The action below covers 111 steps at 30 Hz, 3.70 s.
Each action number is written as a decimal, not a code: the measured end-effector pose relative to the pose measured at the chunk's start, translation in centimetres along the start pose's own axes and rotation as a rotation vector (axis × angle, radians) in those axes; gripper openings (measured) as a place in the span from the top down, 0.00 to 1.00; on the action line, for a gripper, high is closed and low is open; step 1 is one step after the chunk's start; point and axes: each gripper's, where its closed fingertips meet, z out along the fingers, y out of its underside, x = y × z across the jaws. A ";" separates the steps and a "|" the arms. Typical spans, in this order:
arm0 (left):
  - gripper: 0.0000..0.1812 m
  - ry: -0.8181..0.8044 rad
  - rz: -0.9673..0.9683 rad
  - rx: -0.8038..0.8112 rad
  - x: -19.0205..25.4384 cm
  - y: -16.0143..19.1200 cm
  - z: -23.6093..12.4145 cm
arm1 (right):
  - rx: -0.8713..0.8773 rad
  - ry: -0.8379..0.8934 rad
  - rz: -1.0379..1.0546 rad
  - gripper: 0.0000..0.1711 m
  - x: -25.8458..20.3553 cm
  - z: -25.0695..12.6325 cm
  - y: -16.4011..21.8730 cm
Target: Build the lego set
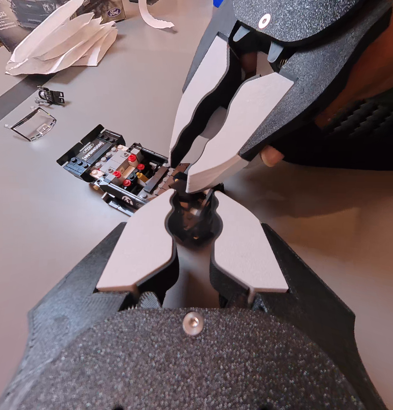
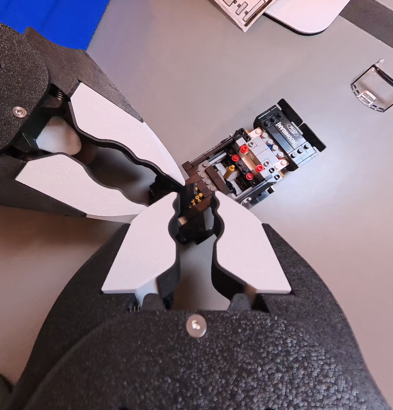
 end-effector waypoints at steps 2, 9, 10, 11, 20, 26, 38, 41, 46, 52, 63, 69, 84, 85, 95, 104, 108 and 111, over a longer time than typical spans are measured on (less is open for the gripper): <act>0.85 0.003 0.002 -0.005 0.0 0.0 0.1 | 0.007 -0.013 0.006 0.85 -0.1 0.0 0.0; 0.85 0.000 0.005 -0.011 0.0 0.1 0.4 | 0.030 -0.043 -0.009 0.88 0.0 -0.5 -0.1; 0.85 0.001 0.005 -0.012 0.0 0.1 0.4 | 0.036 -0.060 -0.021 0.88 -0.2 -0.6 0.0; 0.85 0.001 0.005 -0.013 0.0 0.1 0.4 | 0.045 -0.078 -0.038 0.88 -0.5 -0.7 0.0; 0.84 -0.005 0.021 -0.015 -0.1 0.1 0.5 | 0.085 -0.067 -0.172 0.86 -0.7 -0.3 -0.4; 0.84 -0.004 0.036 -0.002 -0.1 -0.2 0.6 | 0.079 -0.093 -0.114 0.91 -0.3 -0.1 0.0; 0.84 -0.010 0.038 0.002 -0.1 -0.3 0.7 | 0.095 -0.160 -0.018 0.94 0.1 -0.1 0.0; 0.84 -0.010 0.041 0.002 -0.1 -0.3 0.7 | 0.093 -0.174 -0.002 0.94 0.3 -0.1 -0.1; 0.84 -0.008 0.041 -0.002 -0.1 -0.2 0.7 | 0.078 -0.165 -0.011 0.95 0.5 0.2 0.1; 0.85 -0.056 0.103 -0.020 -0.4 0.0 -1.4 | 0.162 -0.209 -0.063 0.94 -0.1 -1.7 -0.5; 0.85 0.180 0.175 -0.298 4.9 4.1 -0.8 | 0.018 -0.316 -0.423 0.88 -2.0 -3.0 5.1; 0.88 0.195 0.150 -0.344 4.9 4.0 -0.3 | 0.039 -0.334 -0.497 0.87 1.6 -2.3 4.2; 0.87 0.101 -0.012 -0.410 5.8 3.9 0.1 | -0.082 -0.617 -0.847 0.67 3.3 0.7 1.9; 0.87 0.082 -0.024 -0.407 5.7 3.8 0.3 | -0.077 -0.608 -0.852 0.68 3.3 0.8 1.9; 0.91 0.068 -0.003 -0.409 5.9 4.0 -0.1 | -0.072 -0.386 -0.788 0.80 2.4 -0.2 3.5; 0.91 0.090 0.002 -0.335 4.6 3.4 -2.1 | -0.023 -0.259 -0.680 0.81 2.3 -2.2 3.9; 0.91 0.054 -0.046 -0.249 1.7 0.0 -2.8 | 0.070 -0.247 -0.582 0.79 4.1 -3.8 3.0; 0.91 0.025 -0.097 -0.242 -0.6 -1.3 -1.8 | 0.112 -0.198 -0.477 0.73 7.2 -3.7 2.9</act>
